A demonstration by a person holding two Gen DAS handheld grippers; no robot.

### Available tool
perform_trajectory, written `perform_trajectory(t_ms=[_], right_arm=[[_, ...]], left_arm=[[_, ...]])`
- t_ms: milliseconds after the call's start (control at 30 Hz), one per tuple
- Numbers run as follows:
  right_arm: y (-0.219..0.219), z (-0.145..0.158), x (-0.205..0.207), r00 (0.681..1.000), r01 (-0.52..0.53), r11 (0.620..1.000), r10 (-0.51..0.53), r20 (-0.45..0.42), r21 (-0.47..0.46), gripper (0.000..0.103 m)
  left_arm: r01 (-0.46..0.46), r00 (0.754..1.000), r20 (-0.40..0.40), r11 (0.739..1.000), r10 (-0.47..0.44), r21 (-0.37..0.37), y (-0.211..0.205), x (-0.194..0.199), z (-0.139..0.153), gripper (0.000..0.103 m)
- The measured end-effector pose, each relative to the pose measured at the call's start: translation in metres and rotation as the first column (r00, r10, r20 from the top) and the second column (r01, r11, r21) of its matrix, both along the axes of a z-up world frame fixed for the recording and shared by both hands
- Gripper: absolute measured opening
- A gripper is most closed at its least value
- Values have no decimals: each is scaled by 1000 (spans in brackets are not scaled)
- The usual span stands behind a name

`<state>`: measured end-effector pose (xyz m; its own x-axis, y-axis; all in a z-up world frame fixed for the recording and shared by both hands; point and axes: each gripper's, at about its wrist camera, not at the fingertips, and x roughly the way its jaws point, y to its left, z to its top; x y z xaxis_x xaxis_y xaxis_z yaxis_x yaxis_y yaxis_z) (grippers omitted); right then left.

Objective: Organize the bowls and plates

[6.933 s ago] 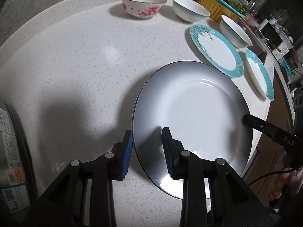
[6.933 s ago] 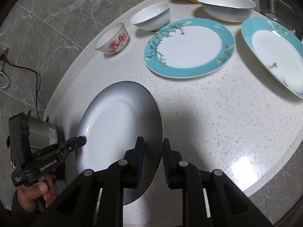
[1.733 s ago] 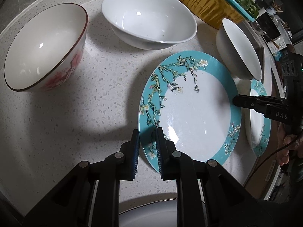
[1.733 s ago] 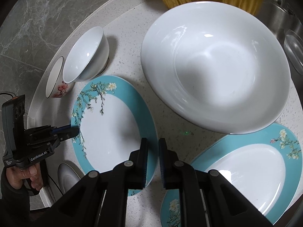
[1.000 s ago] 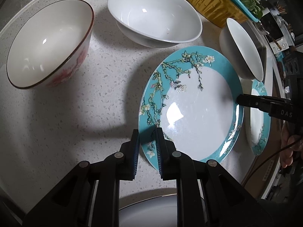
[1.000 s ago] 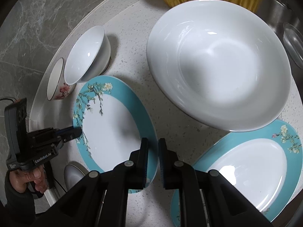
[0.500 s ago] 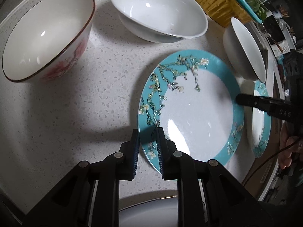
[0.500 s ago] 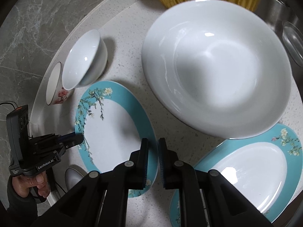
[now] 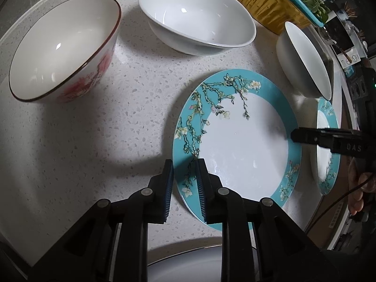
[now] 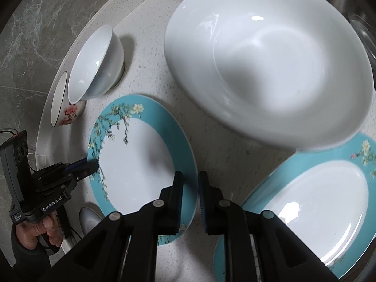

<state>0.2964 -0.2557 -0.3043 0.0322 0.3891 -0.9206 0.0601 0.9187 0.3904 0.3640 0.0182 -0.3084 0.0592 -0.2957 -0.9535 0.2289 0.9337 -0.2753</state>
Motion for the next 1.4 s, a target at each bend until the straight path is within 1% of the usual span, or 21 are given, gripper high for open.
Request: perform_trajectory(t_ms=[33,100,133,233,300,333,367,433,467,567,700,867,1100,1300,1400], right_arm=[[1,1,-2,1000,2,1000,-2,-5,0,30],[5,2,-5,1000,2,1000,-2,-10,0,33],[5,2,-6,1000,10,1000,-10,-22,4,39],[8,0,-9,1000,4,1000,-4,-27,2,40],[12,-3,-11,1000,-6,1000,6,-26,0,37],[13,-2,-11,1000,-9,1000,9,-13,-11,32],[14,-2,-11,1000,-11,999,11,-7,-34,25],[12,-1,-13,1000,-6,999,6,6,-48,18],[10,-1,-14,1000,0,999,1,11,-41,18],[9,3,-19,999,-9,998,12,35,-65,18],[2,8,-23,999,2,998,1,47,-60,17],[-3,20,-22,998,9,999,-6,58,-50,15],[-8,35,-24,997,19,999,-17,73,-33,15],[-4,53,-37,996,10,1000,-9,89,-19,15],[9,59,-42,996,-5,1000,6,91,-5,15]], left_arm=[[2,1000,0,1000,-2,0,0,0,0,19],[2,1000,2,1000,-2,4,-1,-1,-1,23],[3,1000,1,1000,-3,4,-1,-1,-1,23],[19,1000,8,1000,-19,12,-5,-2,-1,23],[24,1000,16,1000,-24,17,-8,-3,-1,23],[26,999,24,999,-26,23,-10,-4,0,23],[25,999,28,999,-26,24,-10,-3,0,22],[20,999,30,1000,-21,19,-10,-2,0,20],[20,999,30,1000,-21,19,-11,0,0,19],[26,999,36,999,-27,35,-12,0,3,19],[23,999,35,999,-24,28,-11,-2,9,18],[5,1000,-5,1000,-5,1,-6,-2,11,17],[13,1000,21,1000,-13,-8,-7,-11,36,17],[2,1000,27,1000,-2,-13,0,-36,55,17],[-18,999,32,1000,18,-10,12,-56,67,17]])
